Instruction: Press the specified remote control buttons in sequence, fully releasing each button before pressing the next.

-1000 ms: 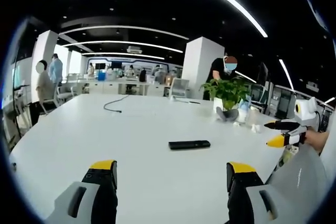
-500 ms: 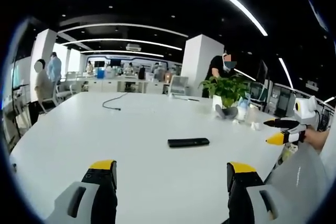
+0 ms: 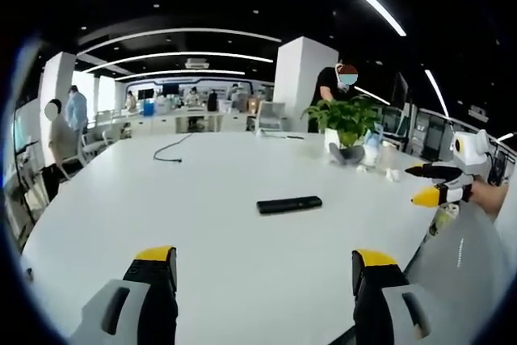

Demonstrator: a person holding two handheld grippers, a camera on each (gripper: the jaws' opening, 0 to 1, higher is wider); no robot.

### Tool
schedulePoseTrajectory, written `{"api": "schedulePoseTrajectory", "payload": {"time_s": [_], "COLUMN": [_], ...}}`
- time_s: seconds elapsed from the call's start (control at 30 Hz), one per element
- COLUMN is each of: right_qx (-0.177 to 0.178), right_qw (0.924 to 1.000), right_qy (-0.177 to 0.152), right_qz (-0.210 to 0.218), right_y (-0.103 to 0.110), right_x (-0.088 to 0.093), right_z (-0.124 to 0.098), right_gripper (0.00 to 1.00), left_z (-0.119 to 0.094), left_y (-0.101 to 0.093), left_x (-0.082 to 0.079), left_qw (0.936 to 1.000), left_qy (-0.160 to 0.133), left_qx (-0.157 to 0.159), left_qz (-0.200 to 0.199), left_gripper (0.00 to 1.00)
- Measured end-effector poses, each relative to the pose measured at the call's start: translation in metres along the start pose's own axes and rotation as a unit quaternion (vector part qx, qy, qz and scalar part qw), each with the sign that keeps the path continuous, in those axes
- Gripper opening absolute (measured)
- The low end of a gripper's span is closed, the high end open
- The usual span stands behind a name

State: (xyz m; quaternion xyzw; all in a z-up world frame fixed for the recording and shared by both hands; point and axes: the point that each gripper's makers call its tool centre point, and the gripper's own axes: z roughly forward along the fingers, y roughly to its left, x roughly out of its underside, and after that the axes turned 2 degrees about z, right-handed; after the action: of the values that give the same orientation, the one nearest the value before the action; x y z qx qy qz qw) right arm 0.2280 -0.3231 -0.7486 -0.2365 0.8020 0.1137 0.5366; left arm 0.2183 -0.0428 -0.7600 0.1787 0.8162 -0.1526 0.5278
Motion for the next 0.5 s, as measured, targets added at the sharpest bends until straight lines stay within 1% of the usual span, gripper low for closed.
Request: {"api": "schedulePoseTrajectory", "payload": {"time_s": [0.07, 0.1, 0.17, 0.2, 0.3, 0.33, 0.4, 0.43, 0.5], "right_qx": [-0.001, -0.003, -0.003, -0.003, -0.001, 0.000, 0.000, 0.000, 0.000], "right_qw": [1.0000, 1.0000, 1.0000, 1.0000, 1.0000, 1.0000, 1.0000, 1.0000, 1.0000], "right_qy": [0.001, 0.001, 0.000, 0.001, -0.002, -0.003, -0.004, -0.005, -0.005], "right_qz": [-0.002, -0.002, -0.003, -0.004, -0.002, -0.001, 0.000, 0.000, -0.001], "right_y": [0.001, 0.001, 0.002, 0.002, 0.001, 0.001, 0.001, 0.001, 0.001], "right_x": [0.000, 0.000, 0.000, 0.000, -0.001, -0.001, -0.001, -0.002, -0.002], "right_z": [0.000, 0.000, 0.000, 0.000, -0.001, -0.001, -0.001, -0.001, -0.001], "right_gripper": [0.85, 0.85, 0.85, 0.85, 0.85, 0.85, 0.85, 0.85, 0.85], "left_z": [0.001, 0.003, 0.006, 0.009, 0.015, 0.019, 0.023, 0.026, 0.030], "left_y": [-0.003, -0.005, -0.007, -0.009, -0.016, -0.019, -0.024, -0.027, -0.029], "left_x": [0.006, 0.007, 0.006, 0.005, 0.002, 0.004, 0.008, 0.012, 0.017], "left_qw": [0.9995, 0.9990, 0.9982, 0.9976, 0.9963, 0.9949, 0.9924, 0.9898, 0.9859], "left_qy": [0.023, 0.030, 0.037, 0.041, 0.051, 0.061, 0.079, 0.092, 0.111], "left_qx": [0.008, 0.014, 0.021, 0.028, 0.050, 0.064, 0.081, 0.094, 0.105], "left_qz": [0.018, 0.029, 0.042, 0.048, 0.048, 0.047, 0.048, 0.055, 0.068], "left_gripper": [0.94, 0.94, 0.95, 0.96, 0.96, 0.96, 0.96, 0.97, 0.96]}}
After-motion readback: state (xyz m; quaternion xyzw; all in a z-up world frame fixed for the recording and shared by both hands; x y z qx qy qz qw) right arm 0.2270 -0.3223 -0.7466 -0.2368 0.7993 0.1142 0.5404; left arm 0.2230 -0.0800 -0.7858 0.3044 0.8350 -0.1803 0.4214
